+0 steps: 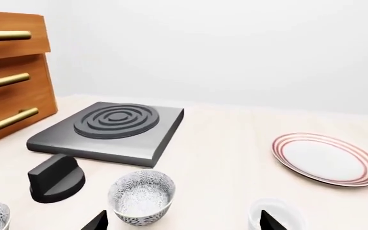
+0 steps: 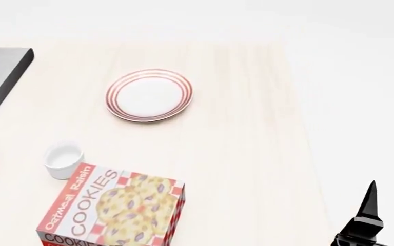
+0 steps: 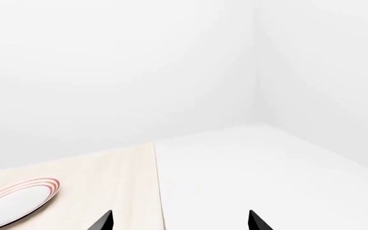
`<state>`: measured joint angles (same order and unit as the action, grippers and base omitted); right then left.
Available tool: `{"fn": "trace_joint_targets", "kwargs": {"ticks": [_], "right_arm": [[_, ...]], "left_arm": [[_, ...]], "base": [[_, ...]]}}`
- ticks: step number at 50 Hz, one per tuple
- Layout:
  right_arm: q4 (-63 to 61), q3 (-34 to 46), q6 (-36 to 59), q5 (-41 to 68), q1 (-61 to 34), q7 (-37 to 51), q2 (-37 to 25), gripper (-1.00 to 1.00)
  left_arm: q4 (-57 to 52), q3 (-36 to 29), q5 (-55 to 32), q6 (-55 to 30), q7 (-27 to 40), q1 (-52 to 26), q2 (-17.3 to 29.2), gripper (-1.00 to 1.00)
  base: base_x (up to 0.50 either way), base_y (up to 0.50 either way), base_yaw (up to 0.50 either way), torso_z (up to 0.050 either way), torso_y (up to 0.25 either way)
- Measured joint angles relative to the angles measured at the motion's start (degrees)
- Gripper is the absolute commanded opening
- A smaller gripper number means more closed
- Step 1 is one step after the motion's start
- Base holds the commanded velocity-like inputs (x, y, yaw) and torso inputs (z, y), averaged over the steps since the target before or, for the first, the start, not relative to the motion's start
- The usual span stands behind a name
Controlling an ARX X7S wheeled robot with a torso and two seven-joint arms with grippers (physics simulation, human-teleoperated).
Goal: Pick the akita bowl next to the ramekin and place it on the plate.
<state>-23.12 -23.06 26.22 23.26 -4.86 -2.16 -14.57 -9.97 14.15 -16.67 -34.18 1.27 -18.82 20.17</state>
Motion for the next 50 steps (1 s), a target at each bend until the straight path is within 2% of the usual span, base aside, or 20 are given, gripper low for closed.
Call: {"fn": "trace_joint_targets", "kwargs": {"ticks": [50], "right_arm": [[-0.06,0.7,-0.49,0.89,0.36,0.97,-0.86,1.0]], "left_arm": [[-0.04,-0.31,-0.76,0.13,0.64,0.07,0.44,1.0]], "base": [[0.23,0.0,0.0,0.0,0.0]]}}
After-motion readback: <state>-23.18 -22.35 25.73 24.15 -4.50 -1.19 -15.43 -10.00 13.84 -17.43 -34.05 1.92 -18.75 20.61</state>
